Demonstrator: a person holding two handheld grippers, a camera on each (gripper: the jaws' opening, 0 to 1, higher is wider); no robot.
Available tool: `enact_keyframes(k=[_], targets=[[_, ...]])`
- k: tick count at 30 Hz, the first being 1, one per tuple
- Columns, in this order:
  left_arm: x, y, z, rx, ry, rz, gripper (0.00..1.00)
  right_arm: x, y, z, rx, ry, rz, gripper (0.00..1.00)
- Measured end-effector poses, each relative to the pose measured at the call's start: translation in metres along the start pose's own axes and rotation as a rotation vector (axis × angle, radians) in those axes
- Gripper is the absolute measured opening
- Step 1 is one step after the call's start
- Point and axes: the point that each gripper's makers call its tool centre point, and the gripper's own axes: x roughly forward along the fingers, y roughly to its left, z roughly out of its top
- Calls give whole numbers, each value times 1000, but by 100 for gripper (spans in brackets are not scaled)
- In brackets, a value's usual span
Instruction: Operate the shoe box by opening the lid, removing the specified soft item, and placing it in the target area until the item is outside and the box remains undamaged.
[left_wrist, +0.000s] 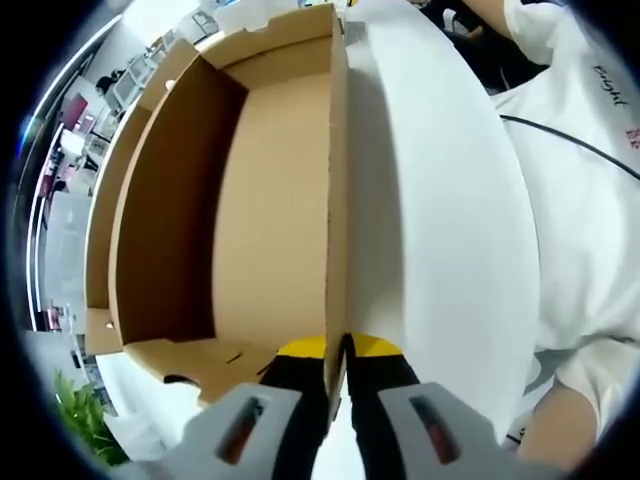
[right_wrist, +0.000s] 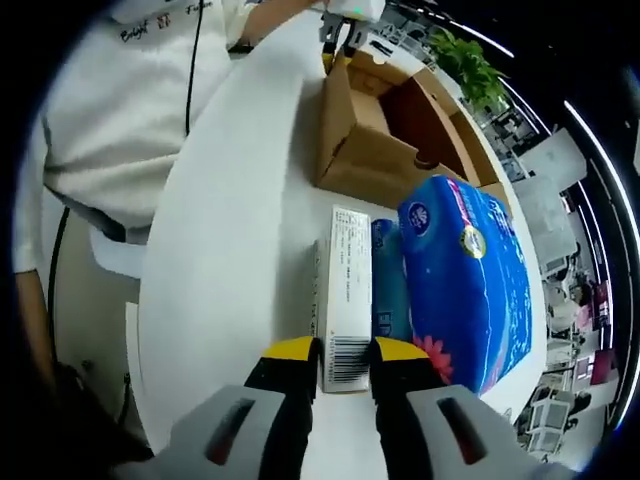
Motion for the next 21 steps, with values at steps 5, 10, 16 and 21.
enact_keyframes(k=[5, 10, 16, 21], targets=[[0, 0, 0, 0, -1, 4, 5, 1, -12, -15, -17, 77, -41, 21], [0, 0, 0, 2, 1, 2, 5, -3, -15, -12, 15, 42, -80, 21], [0, 0, 0, 0, 0, -5, 5, -1, -9, -2, -29, -15, -48, 20], [0, 0, 1, 4, -2, -1, 5, 1, -7, 3, -38, -41, -17, 20]])
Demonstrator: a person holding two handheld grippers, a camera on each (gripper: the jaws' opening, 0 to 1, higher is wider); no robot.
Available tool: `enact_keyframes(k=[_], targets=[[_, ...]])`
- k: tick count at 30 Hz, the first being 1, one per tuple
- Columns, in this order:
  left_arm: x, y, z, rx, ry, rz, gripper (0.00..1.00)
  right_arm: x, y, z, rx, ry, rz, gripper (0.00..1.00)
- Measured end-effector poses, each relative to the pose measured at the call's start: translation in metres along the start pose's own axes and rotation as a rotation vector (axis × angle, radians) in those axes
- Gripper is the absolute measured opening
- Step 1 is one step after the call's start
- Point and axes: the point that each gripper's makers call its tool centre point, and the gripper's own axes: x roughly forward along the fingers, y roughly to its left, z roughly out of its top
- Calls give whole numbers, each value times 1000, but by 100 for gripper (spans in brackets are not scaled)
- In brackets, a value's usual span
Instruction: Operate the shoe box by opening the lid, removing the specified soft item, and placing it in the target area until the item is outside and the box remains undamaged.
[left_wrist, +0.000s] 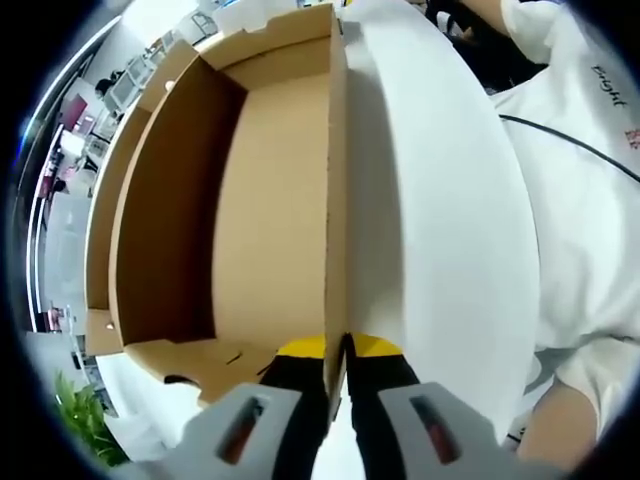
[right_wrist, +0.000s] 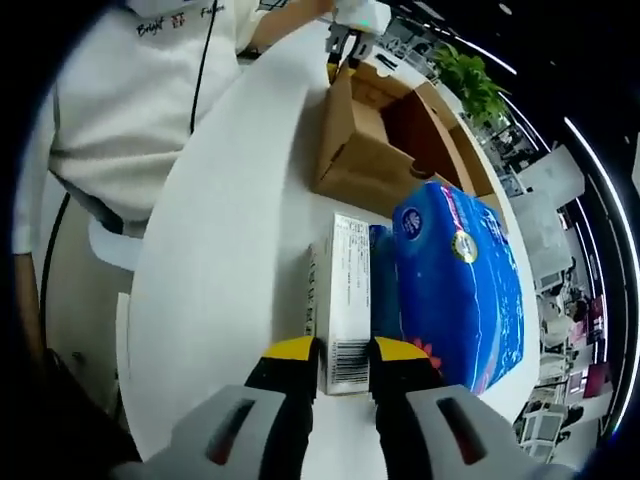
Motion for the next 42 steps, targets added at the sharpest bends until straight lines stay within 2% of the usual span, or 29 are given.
enact_keyframes(k=[2, 4, 7, 15, 17, 18, 22, 26, 27, 29, 31, 32, 34, 35, 36, 37, 42], targets=[[0, 0, 0, 0, 0, 1, 5, 1, 0, -1, 17, 21, 1, 21], [0, 0, 0, 0, 0, 1, 5, 0, -1, -6, -29, 58, -12, 21], [0, 0, 0, 0, 2, -2, 5, 0, -2, -7, -17, 57, -17, 21], [0, -1, 0, -4, 7, -7, 5, -1, -4, -7, 7, 46, -41, 22], [0, -1, 0, -3, 9, -7, 5, -4, -7, -2, 40, 8, -60, 22], [0, -1, 0, -3, 9, -7, 5, -6, -10, 0, 21, -1, -78, 22], [0, -1, 1, -4, 8, -10, 5, -10, -5, 4, 42, -23, -68, 21], [0, -1, 1, -6, 9, -12, 4, -19, -5, 22, 115, -134, -106, 20], [0, -1, 1, -7, 10, -13, 4, -22, -4, 30, 175, -182, -107, 19], [0, -1, 1, -13, 10, -13, 5, -26, -2, 31, 211, -205, -93, 18], [0, -1, 1, -12, 8, -11, 5, -31, -5, 32, 326, -233, -100, 16], [0, -1, 1, -12, 7, -10, 5, -33, -7, 34, 354, -256, -109, 14], [0, -1, 1, -13, 6, -8, 5, -38, -15, 39, 359, -298, -155, 15], [0, -1, 1, -13, 5, -6, 5, -43, -19, 44, 377, -344, -178, 15], [0, 0, 1, -13, 5, -5, 5, -45, -19, 45, 380, -353, -178, 15], [0, 0, 1, -13, 4, -4, 5, -49, -22, 53, 382, -403, -194, 14], [0, -2, 1, 3, 8, -11, 3, -58, -31, 57, 413, -421, -243, 13]])
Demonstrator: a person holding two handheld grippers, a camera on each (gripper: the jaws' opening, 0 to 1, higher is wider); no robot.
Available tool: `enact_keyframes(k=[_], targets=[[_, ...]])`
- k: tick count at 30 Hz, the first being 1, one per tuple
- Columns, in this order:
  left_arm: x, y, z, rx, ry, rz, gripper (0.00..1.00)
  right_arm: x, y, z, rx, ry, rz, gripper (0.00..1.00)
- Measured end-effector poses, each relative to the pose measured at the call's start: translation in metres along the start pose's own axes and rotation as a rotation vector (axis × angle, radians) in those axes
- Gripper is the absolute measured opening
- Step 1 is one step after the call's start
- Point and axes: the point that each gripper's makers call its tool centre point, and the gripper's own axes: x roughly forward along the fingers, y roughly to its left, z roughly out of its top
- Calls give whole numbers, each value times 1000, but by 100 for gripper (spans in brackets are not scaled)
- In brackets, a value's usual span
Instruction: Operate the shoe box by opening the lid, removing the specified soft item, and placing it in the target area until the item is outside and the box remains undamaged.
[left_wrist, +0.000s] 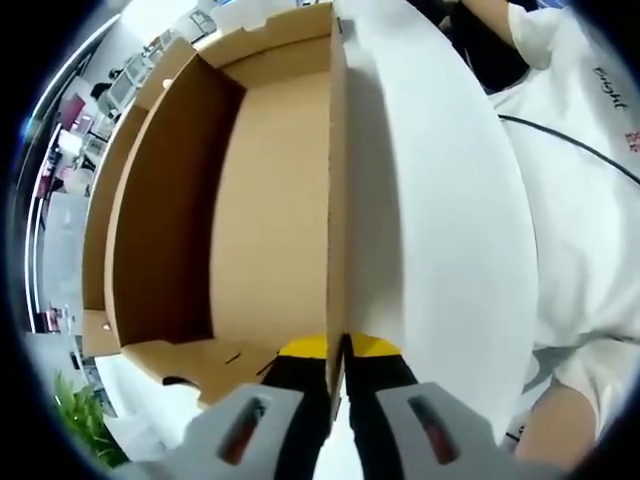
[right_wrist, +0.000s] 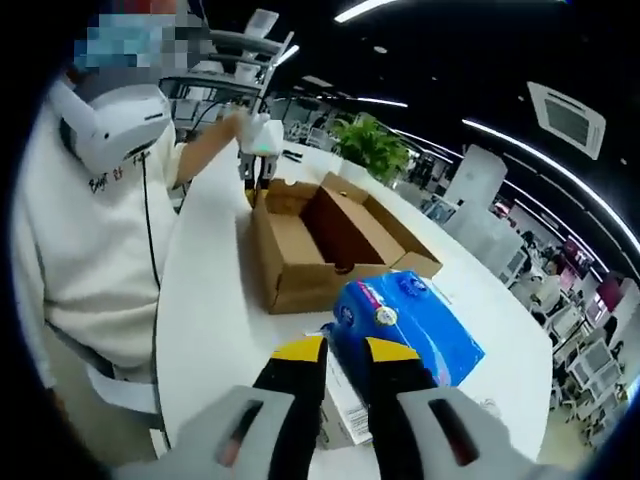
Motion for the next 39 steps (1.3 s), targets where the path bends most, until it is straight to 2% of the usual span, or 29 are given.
enact_keyframes(k=[1, 2, 4, 5, 7, 9, 12, 14, 17, 21, 24, 26, 27, 30, 33, 35, 37, 38, 39], targets=[[0, 0, 0, 0, -1, 1, 3, 0, -3, 3, 14, -12, -14, 14], [0, 0, 0, -2, -2, 1, 4, 0, -6, 11, 66, -68, -17, 14], [0, 0, 0, 1, -2, 3, 4, 0, -5, 28, 148, -188, 21, 20], [0, 0, 0, 2, -3, 4, 4, -1, -12, 33, 223, -227, 5, 22], [0, 0, 0, 1, -3, 5, 4, -4, -22, 33, 227, -236, -45, 22], [0, 1, 0, 0, -2, 7, 4, -8, -35, 36, 252, -272, -115, 23], [0, 0, 0, 0, 1, -2, 3, -11, -45, 34, 283, -273, -179, 29], [0, -1, 0, 1, 7, -5, 3, -12, -49, 33, 319, -270, -213, 30], [0, 0, 0, 4, 5, -5, 3, -15, -59, 38, 357, -291, -280, 29], [0, 0, -1, 4, 5, -3, 3, -25, -74, 54, 405, -366, -340, 28], [0, 0, -1, 5, 6, 1, 3, -26, -78, 60, 412, -364, -356, 27], [0, 0, -1, 5, 7, 4, 3, -27, -85, 64, 430, -357, -399, 28], [0, 0, -1, 5, 7, 5, 3, -27, -90, 65, 454, -354, -422, 30], [0, 0, -1, 10, 7, 8, 3, -23, -97, 69, 464, -331, -430, 40], [0, 0, 0, 12, 5, 8, 3, -21, -102, 74, 382, -295, -472, 41], [0, 0, 0, 5, 6, 4, 3, -15, -102, 82, 399, -294, -455, 45], [0, 1, 0, -4, 9, 1, 4, -10, -102, 86, 393, -278, -445, 58], [0, 1, -1, -4, 12, -3, 4, -7, -103, 90, 386, -266, -448, 61], [0, 1, -1, -6, 12, -6, 3, -5, -104, 93, 385, -260, -452, 57]])
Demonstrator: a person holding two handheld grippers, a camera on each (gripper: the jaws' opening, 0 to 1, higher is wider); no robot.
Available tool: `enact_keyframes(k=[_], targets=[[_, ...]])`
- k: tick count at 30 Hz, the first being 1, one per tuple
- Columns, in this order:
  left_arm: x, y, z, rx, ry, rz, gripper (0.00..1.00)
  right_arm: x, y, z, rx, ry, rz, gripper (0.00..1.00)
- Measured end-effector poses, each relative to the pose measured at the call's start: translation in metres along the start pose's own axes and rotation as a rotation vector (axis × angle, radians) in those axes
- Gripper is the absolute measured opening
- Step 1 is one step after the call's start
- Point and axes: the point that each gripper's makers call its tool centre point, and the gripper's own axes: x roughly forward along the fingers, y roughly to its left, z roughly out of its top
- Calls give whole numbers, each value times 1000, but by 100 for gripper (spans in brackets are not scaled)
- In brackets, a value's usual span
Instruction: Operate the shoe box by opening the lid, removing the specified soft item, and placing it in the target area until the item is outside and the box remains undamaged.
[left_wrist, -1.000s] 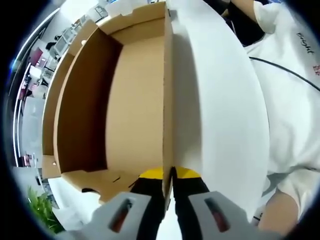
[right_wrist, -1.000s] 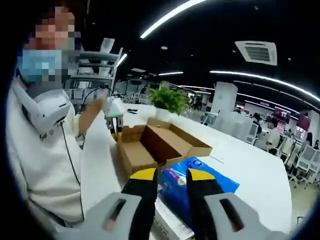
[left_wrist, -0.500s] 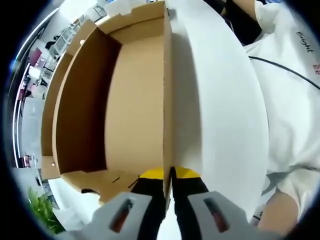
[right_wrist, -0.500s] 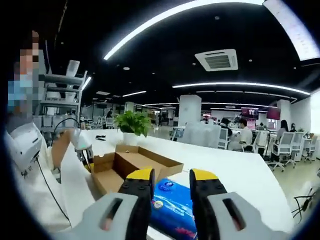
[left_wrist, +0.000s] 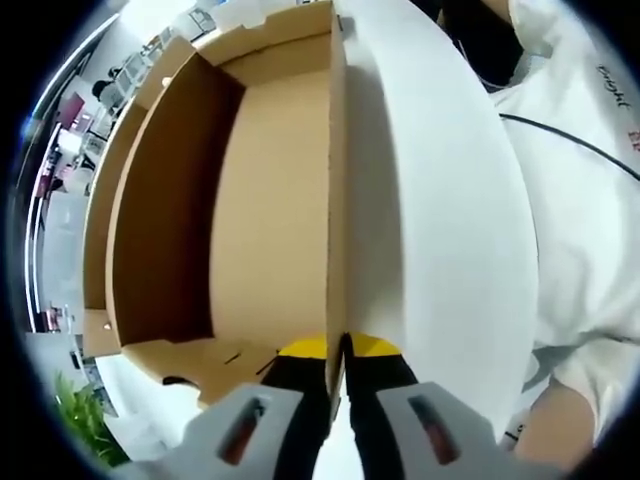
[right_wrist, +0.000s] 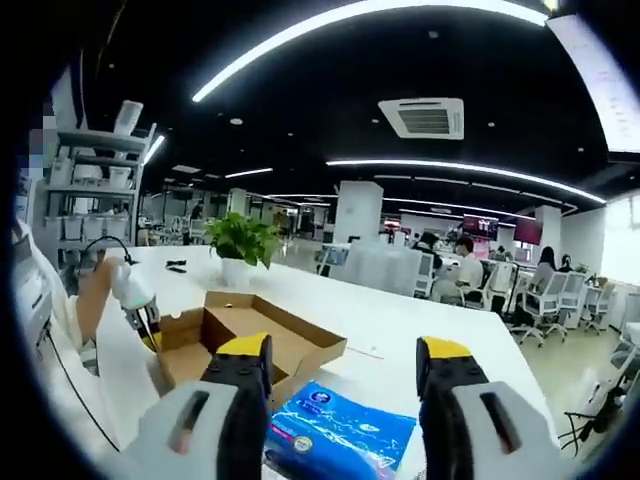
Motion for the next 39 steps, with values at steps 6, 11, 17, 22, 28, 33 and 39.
enact_keyframes(k=[6, 11, 17, 22, 28, 33, 39], targets=[[0, 0, 0, -2, -2, 5, 4, 5, 4, -8, -67, 146, 42, 31], [0, -1, 0, -5, 6, -6, 3, 14, 3, 12, 7, 123, 61, 26], [0, -1, 0, -5, 13, -16, 3, 33, 2, 16, -35, 117, 25, 31], [0, -1, 0, -11, 12, -11, 3, 46, 3, 6, 7, 109, 42, 32], [0, -1, -1, -7, 13, -14, 3, 67, 7, -15, -29, 193, 21, 36], [0, -1, -1, -6, 15, -13, 3, 79, 6, -14, -12, 180, -4, 32], [1, -1, -1, -1, 15, -4, 4, 97, 0, -12, 168, 176, -1, 33]])
